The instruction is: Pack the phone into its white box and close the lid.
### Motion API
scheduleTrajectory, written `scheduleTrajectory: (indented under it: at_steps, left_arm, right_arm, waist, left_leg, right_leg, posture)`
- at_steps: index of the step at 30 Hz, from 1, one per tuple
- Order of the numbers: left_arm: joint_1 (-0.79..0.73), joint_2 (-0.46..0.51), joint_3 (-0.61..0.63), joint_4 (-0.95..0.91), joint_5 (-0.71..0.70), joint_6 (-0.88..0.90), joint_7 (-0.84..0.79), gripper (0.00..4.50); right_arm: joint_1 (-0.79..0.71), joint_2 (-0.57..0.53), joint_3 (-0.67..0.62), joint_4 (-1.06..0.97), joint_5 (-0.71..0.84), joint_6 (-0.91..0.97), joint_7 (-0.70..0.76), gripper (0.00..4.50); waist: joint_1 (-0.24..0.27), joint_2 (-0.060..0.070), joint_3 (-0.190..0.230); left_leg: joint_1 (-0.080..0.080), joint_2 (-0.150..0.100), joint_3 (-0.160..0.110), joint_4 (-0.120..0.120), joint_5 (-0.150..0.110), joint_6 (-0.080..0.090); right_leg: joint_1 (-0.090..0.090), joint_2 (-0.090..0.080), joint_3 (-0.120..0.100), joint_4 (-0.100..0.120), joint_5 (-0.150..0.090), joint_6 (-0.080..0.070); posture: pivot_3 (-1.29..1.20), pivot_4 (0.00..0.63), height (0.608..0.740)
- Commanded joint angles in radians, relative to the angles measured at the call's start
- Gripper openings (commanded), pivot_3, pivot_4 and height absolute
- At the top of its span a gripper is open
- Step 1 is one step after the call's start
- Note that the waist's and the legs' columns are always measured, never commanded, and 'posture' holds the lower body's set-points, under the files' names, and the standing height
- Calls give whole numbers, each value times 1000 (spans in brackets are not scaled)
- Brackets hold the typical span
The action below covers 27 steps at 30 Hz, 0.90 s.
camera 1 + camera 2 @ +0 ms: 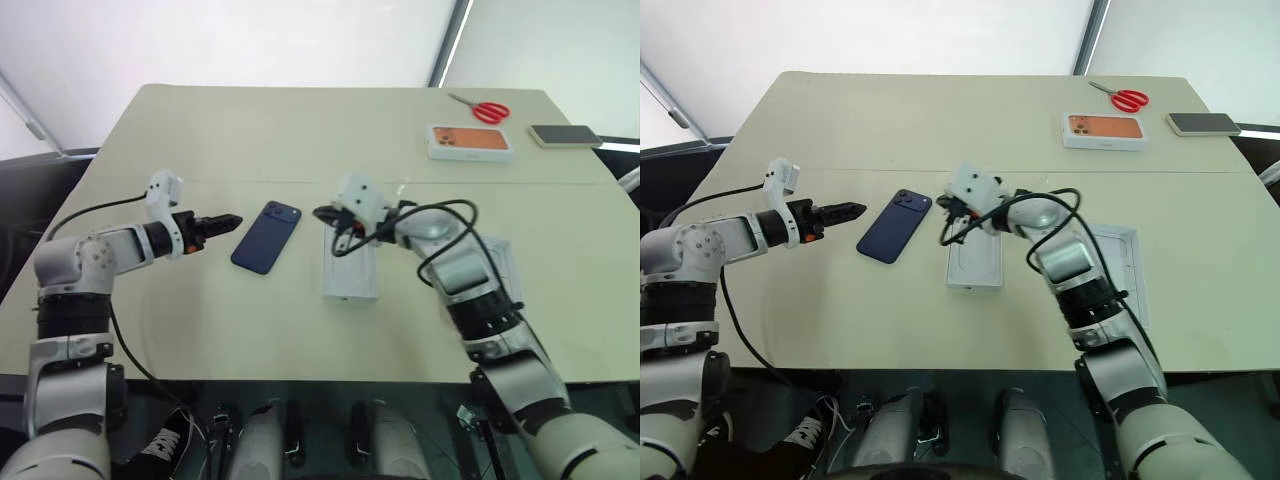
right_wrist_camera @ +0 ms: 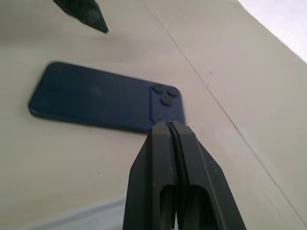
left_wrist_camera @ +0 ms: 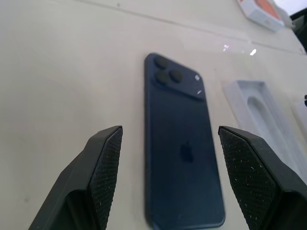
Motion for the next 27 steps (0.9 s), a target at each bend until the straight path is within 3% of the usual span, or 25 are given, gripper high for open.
scheduleTrajectory:
  at_steps: [1, 4, 9, 16, 21, 27]
  left_arm:
    - [-45, 22, -57, 94, 62, -82, -115, 3380]
    - [-109, 5, -103, 235, 114, -147, -209, 3380]
    - [-181, -16, -188, 394, 209, -230, -336, 3380]
    - [-260, -74, -230, 583, 337, -354, -382, 3380]
    - [-319, -114, -237, 654, 374, -278, -441, 3380]
    - [-287, -139, -327, 676, 487, -300, -501, 3380]
  right_arm:
    - [-54, 43, 40, 1, -26, 73, -36, 70]
    - [-120, 107, 85, 78, -65, 230, -86, 70]
    - [-142, 123, 149, 109, -104, 298, -100, 70]
    - [-149, 129, 176, 159, -133, 298, -111, 70]
    - [-143, 143, 167, 171, -128, 311, -119, 70]
    - [-146, 146, 184, 177, -146, 287, -128, 70]
  waist:
    - [3, 0, 0]
    - [3, 0, 0]
    - [-1, 0, 0]
    - [0, 0, 0]
    - [3, -1, -1]
    - [0, 0, -2]
  left_leg:
    - [-1, 0, 0, 0, -1, -2]
    - [-2, 0, 0, 0, -1, -2]
    - [-5, 0, 2, 0, -1, -2]
    - [-5, 0, 3, 0, -1, -2]
    - [-4, 0, 3, 1, -1, -2]
    - [-3, 0, 4, 1, 1, 1]
  right_leg:
    - [0, 0, 0, 0, 0, 0]
    - [-2, 0, 0, 1, 0, 0]
    - [-6, 0, 0, 2, 0, 0]
    - [-6, 0, 1, 4, 0, 0]
    - [-6, -1, 2, 5, 0, 0]
    - [-6, -1, 2, 5, 0, 0]
  posture:
    - [0, 150, 738]
    - [0, 150, 738]
    - [0, 150, 738]
    - [0, 150, 738]
    - [0, 150, 738]
    - [0, 150, 738]
